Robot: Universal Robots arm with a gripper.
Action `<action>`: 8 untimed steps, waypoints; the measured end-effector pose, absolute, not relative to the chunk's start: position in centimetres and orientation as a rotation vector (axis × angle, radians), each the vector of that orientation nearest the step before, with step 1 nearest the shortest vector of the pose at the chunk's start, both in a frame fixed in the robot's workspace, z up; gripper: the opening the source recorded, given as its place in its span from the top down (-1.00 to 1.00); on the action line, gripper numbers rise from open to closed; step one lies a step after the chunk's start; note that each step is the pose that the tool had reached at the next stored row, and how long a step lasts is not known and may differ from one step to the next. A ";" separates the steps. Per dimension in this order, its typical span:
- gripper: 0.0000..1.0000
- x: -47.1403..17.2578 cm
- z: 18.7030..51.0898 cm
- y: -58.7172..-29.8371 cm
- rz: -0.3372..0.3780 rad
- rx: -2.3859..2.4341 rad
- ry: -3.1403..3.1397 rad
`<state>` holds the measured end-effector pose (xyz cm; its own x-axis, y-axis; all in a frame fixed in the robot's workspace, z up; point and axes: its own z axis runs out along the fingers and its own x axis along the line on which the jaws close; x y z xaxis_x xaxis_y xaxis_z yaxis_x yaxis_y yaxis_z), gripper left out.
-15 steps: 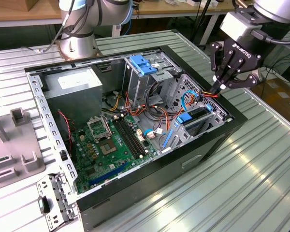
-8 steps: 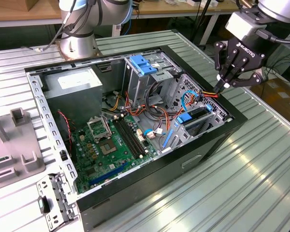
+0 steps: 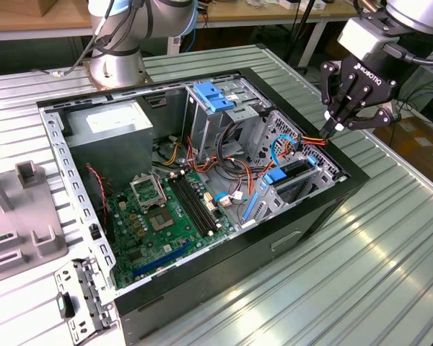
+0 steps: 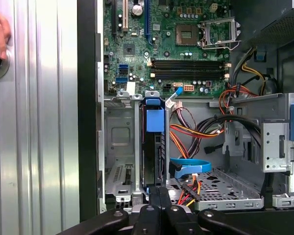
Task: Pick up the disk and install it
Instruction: 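Insert the first disk wire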
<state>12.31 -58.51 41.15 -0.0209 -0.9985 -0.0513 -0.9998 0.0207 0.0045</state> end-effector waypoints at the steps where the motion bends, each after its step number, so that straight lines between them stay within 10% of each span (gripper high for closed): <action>1: 0.79 12.3 41.1 -58.5 0.061 -2.174 2.220; 8: 0.79 12.3 41.1 -58.5 0.061 -2.206 2.190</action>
